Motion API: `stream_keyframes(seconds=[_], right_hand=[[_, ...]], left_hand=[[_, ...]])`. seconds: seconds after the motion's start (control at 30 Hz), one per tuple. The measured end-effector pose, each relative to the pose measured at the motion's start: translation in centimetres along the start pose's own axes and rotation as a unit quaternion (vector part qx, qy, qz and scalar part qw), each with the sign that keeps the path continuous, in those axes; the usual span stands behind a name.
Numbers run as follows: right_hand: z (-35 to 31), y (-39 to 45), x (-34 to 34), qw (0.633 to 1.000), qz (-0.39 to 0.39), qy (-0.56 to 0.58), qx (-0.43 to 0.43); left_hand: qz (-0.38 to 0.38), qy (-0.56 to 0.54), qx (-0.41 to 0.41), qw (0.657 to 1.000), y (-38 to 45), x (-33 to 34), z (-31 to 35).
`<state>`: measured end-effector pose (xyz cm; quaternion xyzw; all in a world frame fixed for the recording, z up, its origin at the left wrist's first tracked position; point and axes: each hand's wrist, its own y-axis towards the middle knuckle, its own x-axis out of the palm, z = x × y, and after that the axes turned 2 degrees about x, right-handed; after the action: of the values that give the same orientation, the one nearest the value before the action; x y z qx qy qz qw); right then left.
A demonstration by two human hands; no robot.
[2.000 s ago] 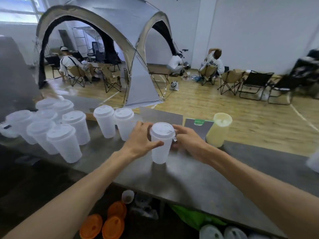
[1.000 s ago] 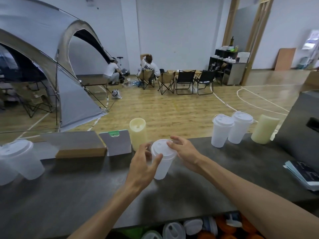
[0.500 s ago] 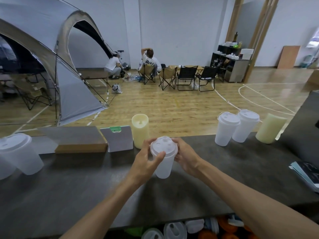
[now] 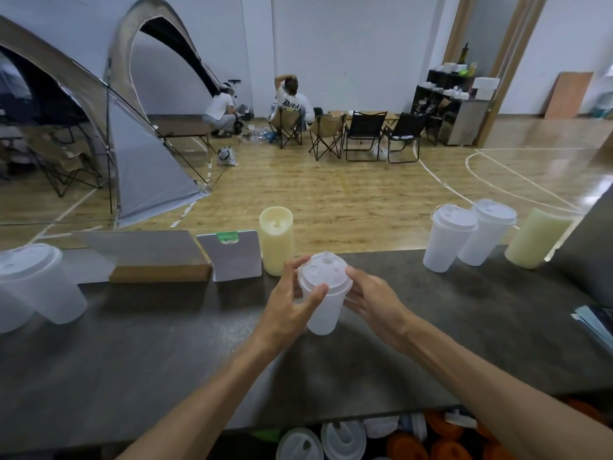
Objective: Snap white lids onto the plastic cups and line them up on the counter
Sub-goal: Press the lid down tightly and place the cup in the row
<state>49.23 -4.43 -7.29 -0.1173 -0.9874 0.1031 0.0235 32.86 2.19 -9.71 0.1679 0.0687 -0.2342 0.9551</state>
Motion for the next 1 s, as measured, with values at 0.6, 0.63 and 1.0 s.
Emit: stream_keyframes(seconds=[0.6,0.63,1.0], right_hand=[[0.9,-0.3,1.2,0.997,-0.013,-0.003,-0.080],[0.8,-0.2,1.2,0.996,-0.019,-0.012,-0.081],[0.8,0.6,0.5,0.997,-0.051,-0.026,-0.059]], left_hand=[[0.024,-0.128,-0.048,0.990,-0.2,0.9,1.0],[0.034,-0.138,-0.053,0.988,-0.3,1.2,1.1],[0.107,-0.131,-0.109,0.980,1.4,0.7,1.5]])
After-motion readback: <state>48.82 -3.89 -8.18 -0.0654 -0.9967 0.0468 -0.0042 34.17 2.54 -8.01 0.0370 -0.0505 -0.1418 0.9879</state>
